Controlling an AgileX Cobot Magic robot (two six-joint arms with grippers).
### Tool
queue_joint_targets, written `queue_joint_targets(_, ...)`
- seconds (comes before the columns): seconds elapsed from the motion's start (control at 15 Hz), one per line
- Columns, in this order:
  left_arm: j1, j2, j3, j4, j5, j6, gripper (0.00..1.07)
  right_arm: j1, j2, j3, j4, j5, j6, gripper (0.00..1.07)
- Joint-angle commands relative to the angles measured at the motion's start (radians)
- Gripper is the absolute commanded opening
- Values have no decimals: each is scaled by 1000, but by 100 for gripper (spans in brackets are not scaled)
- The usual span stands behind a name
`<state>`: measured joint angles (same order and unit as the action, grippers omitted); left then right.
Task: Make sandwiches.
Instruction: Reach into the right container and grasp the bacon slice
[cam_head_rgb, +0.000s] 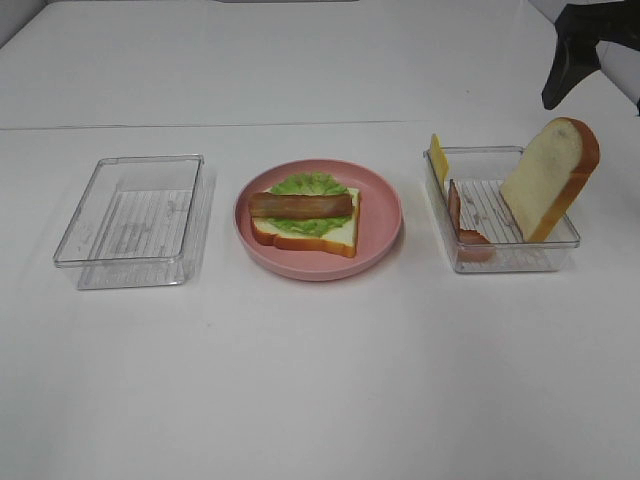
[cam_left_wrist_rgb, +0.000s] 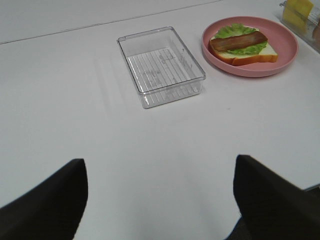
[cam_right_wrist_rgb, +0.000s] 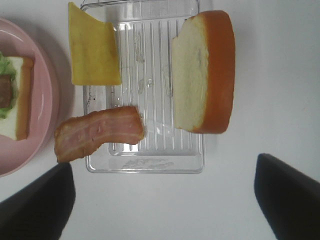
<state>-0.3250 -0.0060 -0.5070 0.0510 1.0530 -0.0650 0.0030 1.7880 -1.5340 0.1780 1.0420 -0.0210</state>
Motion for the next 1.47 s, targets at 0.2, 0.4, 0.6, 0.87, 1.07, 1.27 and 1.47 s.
queue_joint_targets(0.2, 0, -20, 5, 2, -11, 2, 77, -6, 172, -174, -39, 45, 10, 82)
queue_joint_targets(0.4, 0, -20, 5, 2, -11, 2, 77, -6, 245, -247, -80, 69, 9, 73)
queue_joint_targets(0.6, 0, -20, 5, 2, -11, 2, 77, -6, 281, -257, -122, 62, 9, 71)
queue_joint_targets(0.87, 0, -20, 5, 2, -11, 2, 77, -6, 316, -257, -127, 73, 9, 66)
queue_joint_targets(1.07, 0, -20, 5, 2, -11, 2, 77, -6, 323, -257, -127, 75, 9, 59)
queue_joint_targets(1.27, 0, -20, 5, 2, -11, 2, 77, -6, 323, -257, -127, 83, 8, 60)
queue_joint_targets(1.47, 0, -20, 5, 2, -11, 2, 77, -5, 322, -280, -127, 109, 16, 67)
